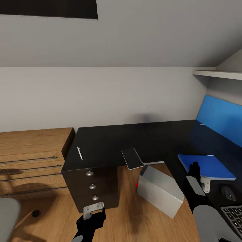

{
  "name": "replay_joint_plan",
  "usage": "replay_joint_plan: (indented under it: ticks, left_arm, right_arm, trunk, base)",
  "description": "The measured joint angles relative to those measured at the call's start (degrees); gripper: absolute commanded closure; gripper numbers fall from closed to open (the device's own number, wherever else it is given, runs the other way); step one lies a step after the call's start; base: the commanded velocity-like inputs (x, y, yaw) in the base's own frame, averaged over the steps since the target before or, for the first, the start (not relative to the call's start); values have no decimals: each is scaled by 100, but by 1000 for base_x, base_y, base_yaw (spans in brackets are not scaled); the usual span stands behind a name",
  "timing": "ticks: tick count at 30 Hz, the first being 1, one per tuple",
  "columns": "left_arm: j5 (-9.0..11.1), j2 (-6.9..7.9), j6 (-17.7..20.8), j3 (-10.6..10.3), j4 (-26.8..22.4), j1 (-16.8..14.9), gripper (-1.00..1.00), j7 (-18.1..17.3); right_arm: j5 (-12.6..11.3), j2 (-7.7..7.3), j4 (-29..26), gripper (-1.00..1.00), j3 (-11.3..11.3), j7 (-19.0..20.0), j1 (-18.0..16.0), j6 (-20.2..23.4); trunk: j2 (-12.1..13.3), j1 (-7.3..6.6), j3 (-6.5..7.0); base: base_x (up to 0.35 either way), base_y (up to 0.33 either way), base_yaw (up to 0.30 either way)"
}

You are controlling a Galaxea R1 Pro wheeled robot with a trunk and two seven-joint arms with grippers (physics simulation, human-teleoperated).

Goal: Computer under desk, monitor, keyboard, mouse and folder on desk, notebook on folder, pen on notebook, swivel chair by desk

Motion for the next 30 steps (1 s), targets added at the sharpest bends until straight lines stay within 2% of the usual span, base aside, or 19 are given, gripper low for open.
replay_joint_plan:
  ticks: [10,15,18,20,21,22,26,30]
  left_arm:
    - [-5,0,0,3,2,0,-100,3]
    - [3,0,0,3,17,0,-100,3]
    - [7,0,2,3,24,0,-100,3]
    - [10,0,5,5,28,0,-100,3]
    - [13,0,7,5,31,0,-100,3]
    - [15,0,8,5,36,0,-100,3]
    - [18,0,8,6,52,0,-100,3]
    - [14,0,9,6,99,0,-100,3]
  right_arm:
    - [14,0,-12,-100,0,13,0,-4]
    - [34,3,-59,-100,-6,34,0,-15]
    - [65,8,-80,-100,-2,47,0,-22]
    - [161,20,-138,-100,4,54,3,-21]
    - [273,33,-200,-100,15,57,9,-19]
    - [484,62,-292,-100,33,59,29,-15]
    - [875,167,-382,-100,104,66,101,38]
    - [1020,223,-404,-100,195,75,124,125]
  trunk:
    - [0,2,0]
    - [0,0,0]
    - [119,-65,53]
    - [199,-109,89]
    - [239,-131,107]
    - [279,-153,125]
    - [440,-241,197]
    - [600,-329,269]
  base:
    - [-173,0,0]
    - [-34,0,0]
    - [-6,0,0]
    - [-3,0,0]
    - [-1,0,0]
    - [0,0,0]
    - [0,0,0]
    - [0,0,0]
